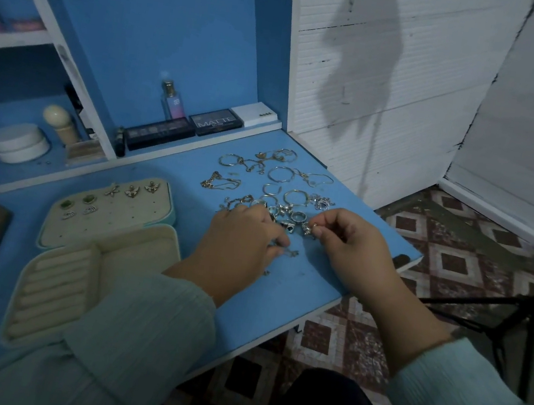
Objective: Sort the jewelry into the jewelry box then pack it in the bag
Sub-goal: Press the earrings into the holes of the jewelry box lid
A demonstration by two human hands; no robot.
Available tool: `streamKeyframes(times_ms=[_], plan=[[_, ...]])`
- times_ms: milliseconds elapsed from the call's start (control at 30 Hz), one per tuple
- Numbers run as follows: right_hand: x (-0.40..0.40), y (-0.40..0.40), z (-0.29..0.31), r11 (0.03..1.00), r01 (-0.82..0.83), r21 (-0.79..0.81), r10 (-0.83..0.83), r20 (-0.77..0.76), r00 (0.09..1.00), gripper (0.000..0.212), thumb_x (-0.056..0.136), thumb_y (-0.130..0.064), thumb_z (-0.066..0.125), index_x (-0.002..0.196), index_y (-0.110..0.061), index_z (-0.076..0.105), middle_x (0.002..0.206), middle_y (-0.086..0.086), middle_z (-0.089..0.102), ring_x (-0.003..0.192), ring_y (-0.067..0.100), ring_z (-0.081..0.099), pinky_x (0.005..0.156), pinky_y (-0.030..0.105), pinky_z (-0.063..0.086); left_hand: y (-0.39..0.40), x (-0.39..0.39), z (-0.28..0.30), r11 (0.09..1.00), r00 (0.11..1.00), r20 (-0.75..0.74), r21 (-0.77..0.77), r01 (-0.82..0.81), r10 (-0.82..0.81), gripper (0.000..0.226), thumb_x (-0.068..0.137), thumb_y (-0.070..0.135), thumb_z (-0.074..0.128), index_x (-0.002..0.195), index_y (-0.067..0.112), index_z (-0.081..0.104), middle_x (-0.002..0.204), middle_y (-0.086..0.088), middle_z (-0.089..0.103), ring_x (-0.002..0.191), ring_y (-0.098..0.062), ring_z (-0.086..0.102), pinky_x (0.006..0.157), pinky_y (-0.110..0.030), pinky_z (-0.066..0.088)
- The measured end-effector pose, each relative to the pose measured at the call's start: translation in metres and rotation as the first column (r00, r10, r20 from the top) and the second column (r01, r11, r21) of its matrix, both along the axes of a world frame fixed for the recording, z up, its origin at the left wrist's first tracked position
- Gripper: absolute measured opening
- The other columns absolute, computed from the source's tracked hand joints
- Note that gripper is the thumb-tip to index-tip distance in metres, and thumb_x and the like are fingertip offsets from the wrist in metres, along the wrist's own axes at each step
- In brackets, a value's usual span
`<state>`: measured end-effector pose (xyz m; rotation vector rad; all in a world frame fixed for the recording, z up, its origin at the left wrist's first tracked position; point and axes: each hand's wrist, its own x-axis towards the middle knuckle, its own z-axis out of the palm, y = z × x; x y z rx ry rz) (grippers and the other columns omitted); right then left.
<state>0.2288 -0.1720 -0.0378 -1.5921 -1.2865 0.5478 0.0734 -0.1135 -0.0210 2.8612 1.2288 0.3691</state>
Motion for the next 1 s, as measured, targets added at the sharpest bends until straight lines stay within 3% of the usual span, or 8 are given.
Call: streamKeyframes(times_ms=[300,533,767,1000], plan=[[0.001,0.000,0.001,1.000,-0.016,-0.004,0.016,0.004,1.000,0.009,0.089,-0.009,0.058,0.085,-0.015,0.063,0.070,-0.017,0.053,0.060,-0.019,0.047,0.059,0.000,0.037,-0.004,0.011,-0.002,1.000,1.000,0.020,-0.011,0.000,0.000,0.021,0.091,0.041,0.051,0.105,0.038,0.066,0.110,0.011,0.051,0.107,-0.010,0.043,0.083,-0.026,0.021],[0.001,0.001,0.000,1.000,-0.026,0.000,0.026,-0.026,0.999,0.011,0.089,-0.009,0.058,0.083,-0.017,0.062,0.071,-0.015,0.055,0.061,-0.019,0.048,0.060,0.000,0.037,-0.002,0.012,0.004,0.997,0.997,-0.058,-0.057,-0.059,0.055,0.018,0.091,0.040,0.052,0.105,0.036,0.063,0.117,0.011,0.050,0.116,-0.012,0.040,0.096,-0.031,0.025],[0.002,0.001,-0.001,1.000,-0.025,-0.001,0.025,-0.005,1.000,0.009,0.089,-0.009,0.058,0.086,-0.014,0.065,0.071,-0.014,0.054,0.059,-0.017,0.048,0.059,0.002,0.038,-0.002,0.011,0.008,0.989,0.990,-0.080,-0.078,-0.122,0.116,0.016,0.089,0.043,0.054,0.101,0.038,0.064,0.115,0.011,0.048,0.116,-0.012,0.039,0.098,-0.035,0.024],[0.002,0.002,-0.003,1.000,-0.013,-0.017,0.013,-0.020,1.000,0.015,0.089,-0.012,0.059,0.080,-0.023,0.062,0.074,-0.012,0.057,0.066,0.004,0.049,0.058,0.007,0.037,-0.001,0.013,0.006,0.982,0.989,-0.041,-0.127,-0.143,0.138,0.014,0.092,0.035,0.051,0.100,0.037,0.062,0.115,0.011,0.047,0.116,-0.012,0.039,0.101,-0.036,0.022]])
